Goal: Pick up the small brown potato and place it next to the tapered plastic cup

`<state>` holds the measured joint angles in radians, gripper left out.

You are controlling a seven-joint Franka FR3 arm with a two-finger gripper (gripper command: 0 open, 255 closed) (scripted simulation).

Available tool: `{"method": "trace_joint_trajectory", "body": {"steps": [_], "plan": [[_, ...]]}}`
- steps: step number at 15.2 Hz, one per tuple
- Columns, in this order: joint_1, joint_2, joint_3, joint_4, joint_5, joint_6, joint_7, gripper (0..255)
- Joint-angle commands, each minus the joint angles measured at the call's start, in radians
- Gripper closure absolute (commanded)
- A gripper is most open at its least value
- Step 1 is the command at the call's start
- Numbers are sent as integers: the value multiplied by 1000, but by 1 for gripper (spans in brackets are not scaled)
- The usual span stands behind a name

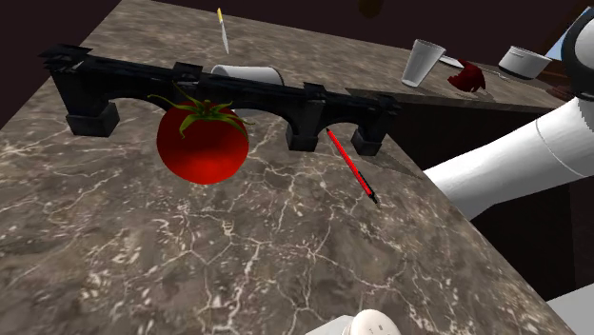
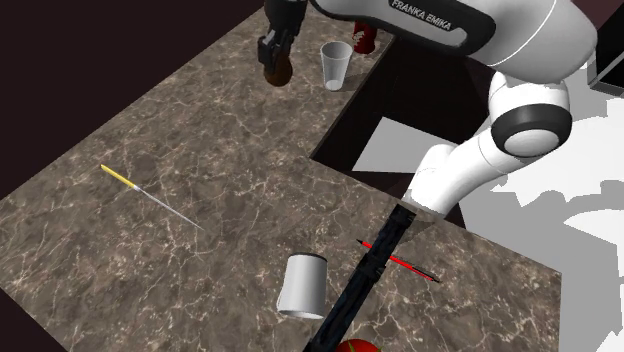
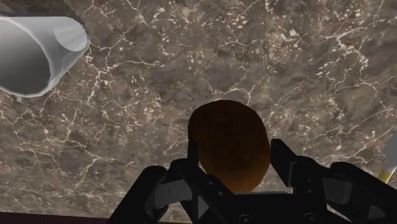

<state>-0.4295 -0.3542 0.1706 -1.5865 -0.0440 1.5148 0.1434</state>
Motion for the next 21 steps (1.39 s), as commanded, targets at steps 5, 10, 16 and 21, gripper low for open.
{"method": "trace_joint_trajectory", "body": {"steps": [5,10,16,21], "plan": [[-40,75,-96,57,-1,26,-135,255],[-77,172,-171,154,11,30,-245,255],[-85,147,-184,52,14,109,-263,255],[-85,111,-184,-59,13,183,-261,255]]}}
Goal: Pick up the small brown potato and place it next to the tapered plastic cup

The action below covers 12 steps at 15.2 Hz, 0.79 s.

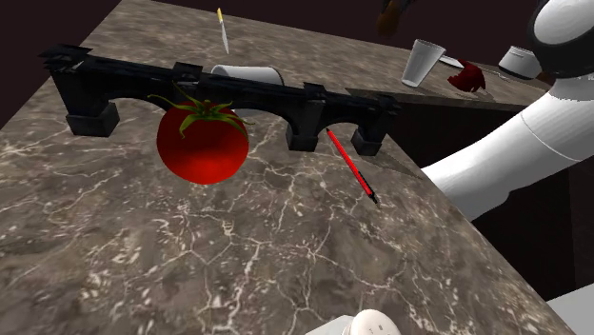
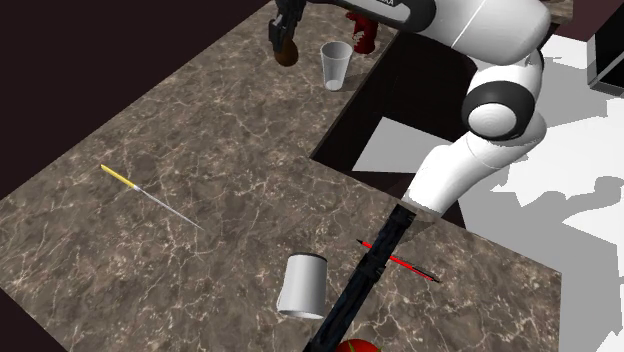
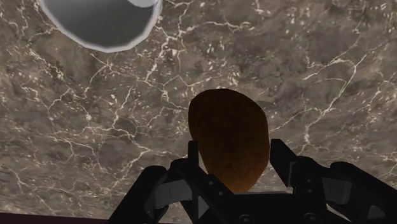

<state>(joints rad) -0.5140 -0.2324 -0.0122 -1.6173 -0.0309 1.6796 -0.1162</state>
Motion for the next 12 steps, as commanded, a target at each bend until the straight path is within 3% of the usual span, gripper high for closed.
{"method": "trace_joint_trajectory", "body": {"steps": [1,12], "plan": [[-1,-17,-1,-49,0,33,-1,255],[-1,-70,-2,-255,-2,186,3,255]]}}
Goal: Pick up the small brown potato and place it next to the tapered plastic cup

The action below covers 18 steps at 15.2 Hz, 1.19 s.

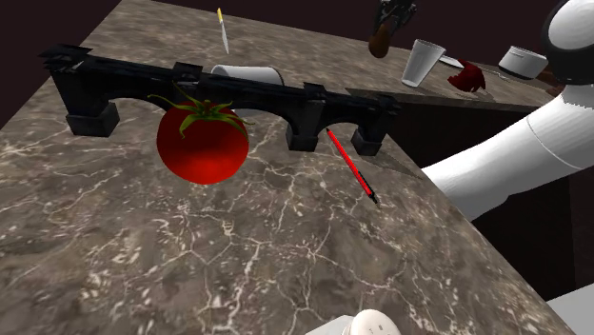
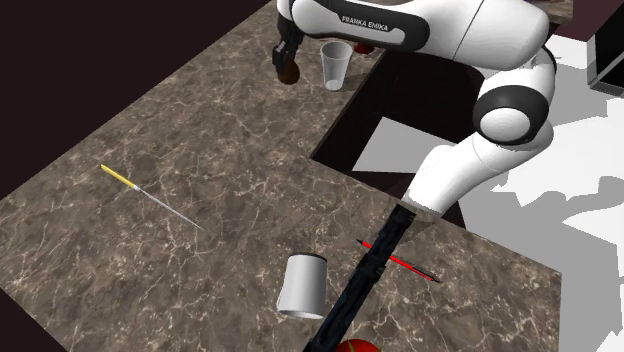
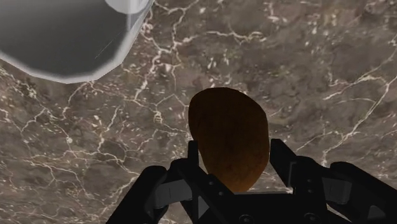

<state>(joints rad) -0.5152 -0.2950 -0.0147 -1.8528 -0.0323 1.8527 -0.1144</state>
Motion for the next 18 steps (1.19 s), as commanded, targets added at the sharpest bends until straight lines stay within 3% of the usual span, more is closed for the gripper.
{"method": "trace_joint_trajectory", "body": {"steps": [1,13,18], "plan": [[0,-10,1,-37,0,27,2,255],[-1,-33,1,-233,-3,200,7,255],[-2,-33,2,-233,-2,200,7,255]]}}
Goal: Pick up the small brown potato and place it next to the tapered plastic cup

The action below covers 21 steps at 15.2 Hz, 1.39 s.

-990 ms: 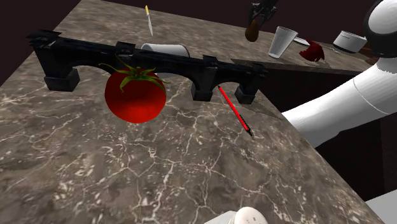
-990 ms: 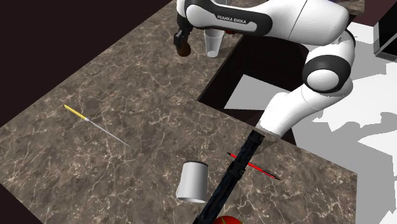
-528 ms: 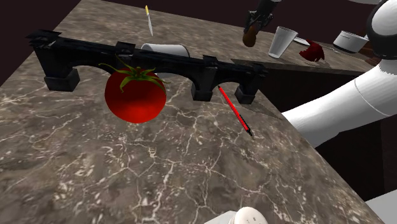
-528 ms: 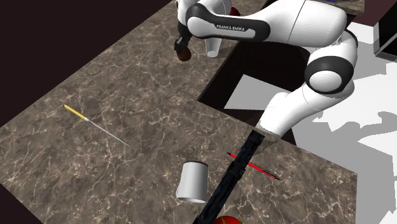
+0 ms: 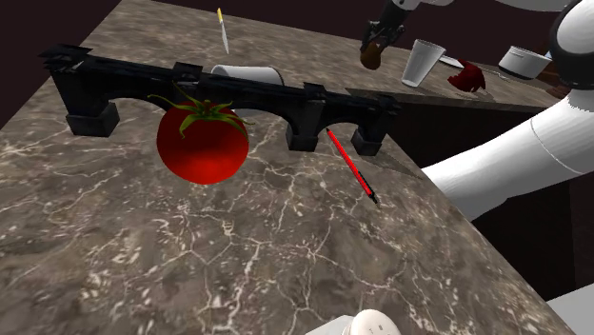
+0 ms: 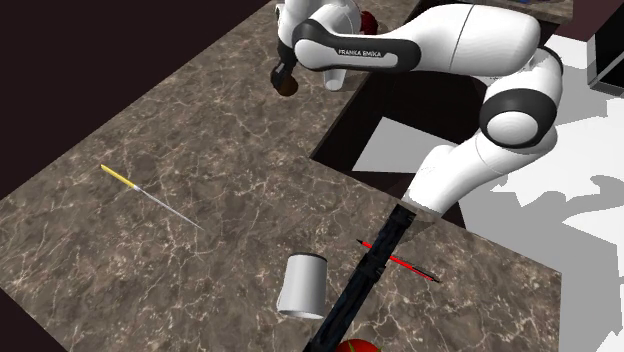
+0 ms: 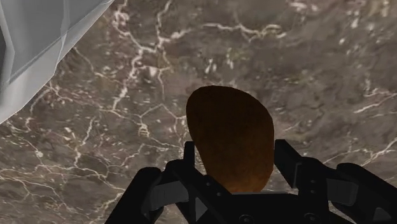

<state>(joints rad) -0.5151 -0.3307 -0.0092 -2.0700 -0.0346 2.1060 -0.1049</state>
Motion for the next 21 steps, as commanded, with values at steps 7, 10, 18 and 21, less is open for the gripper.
{"method": "trace_joint_trajectory", "body": {"steps": [7,10,18,21], "plan": [[-3,13,-1,9,0,-68,-2,0],[-3,-8,-2,7,1,-86,-3,0],[-2,-29,0,77,2,-178,-4,0],[-2,-29,0,77,2,-178,-4,0]]}}
